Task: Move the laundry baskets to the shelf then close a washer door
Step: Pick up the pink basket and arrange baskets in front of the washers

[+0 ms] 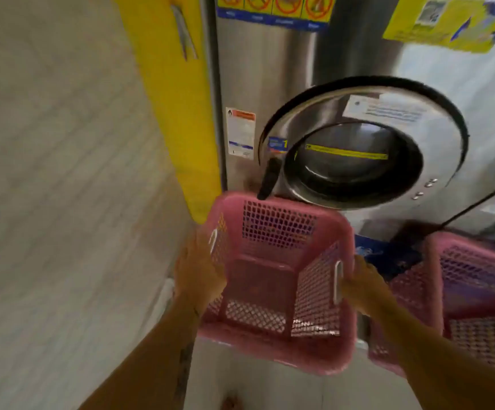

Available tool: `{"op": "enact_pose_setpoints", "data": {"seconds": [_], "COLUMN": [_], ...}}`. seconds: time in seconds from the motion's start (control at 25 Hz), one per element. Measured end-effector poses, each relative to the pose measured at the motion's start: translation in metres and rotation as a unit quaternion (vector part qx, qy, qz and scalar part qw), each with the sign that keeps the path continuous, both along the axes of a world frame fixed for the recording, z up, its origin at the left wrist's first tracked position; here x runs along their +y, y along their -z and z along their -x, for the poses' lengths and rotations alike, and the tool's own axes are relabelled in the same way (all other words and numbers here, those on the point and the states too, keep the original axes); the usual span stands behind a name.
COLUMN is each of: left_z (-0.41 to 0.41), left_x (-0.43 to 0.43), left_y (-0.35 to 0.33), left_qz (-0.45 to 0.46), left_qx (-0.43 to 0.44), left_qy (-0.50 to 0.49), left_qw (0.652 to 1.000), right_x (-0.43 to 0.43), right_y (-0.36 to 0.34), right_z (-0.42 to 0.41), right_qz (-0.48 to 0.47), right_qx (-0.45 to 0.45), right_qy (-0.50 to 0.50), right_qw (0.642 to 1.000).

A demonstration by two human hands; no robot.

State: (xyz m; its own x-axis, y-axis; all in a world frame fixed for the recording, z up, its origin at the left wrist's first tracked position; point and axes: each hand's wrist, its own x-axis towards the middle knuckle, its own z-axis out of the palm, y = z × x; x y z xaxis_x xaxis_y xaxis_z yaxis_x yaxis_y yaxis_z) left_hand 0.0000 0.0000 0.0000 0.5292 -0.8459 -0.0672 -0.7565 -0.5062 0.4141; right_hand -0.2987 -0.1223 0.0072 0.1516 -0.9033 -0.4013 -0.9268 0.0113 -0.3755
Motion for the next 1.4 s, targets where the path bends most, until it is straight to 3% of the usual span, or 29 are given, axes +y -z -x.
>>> {"op": "enact_pose_setpoints", "data": {"seconds": [0.12,0.2,0.36,0.48,0.68,0.92,1.4], "left_z": [-0.033,-0.046,-0.043,-0.039,-0.012,0.050,0.091], "left_x": [-0.017,-0.018,-0.011,0.005,0.077,0.208,0.323], "left_y": [0.050,0.075,0.095,0.087,0.067,0.073,0.209], "left_qz": [-0.064,-0.072,0.020,0.044,0.033,0.048,0.022], "left_qx": [-0.013,0.030,0.080,0.091,0.065,0.046,0.004], "left_qy": [0.012,0.018,-0.011,-0.006,0.042,0.004,-0.082], "left_qw": [0.998,0.997,0.997,0.995,0.996,0.998,0.996], "right_x": [-0.012,-0.009,-0.003,0.012,0.073,0.155,0.241], "right_y": [0.043,0.061,0.076,0.063,0.047,0.073,0.210], "right_z": [-0.011,-0.015,-0.007,0.001,0.021,0.063,0.083], "right_qz": [0.002,0.007,0.068,0.019,0.009,0.022,0.006], "right_qx": [0.012,-0.019,0.007,-0.006,0.015,0.002,0.001], "right_qy": [0.069,0.072,0.074,0.055,0.029,-0.055,-0.087], "right_qw": [0.998,0.997,0.995,0.998,0.999,0.998,0.996]}}
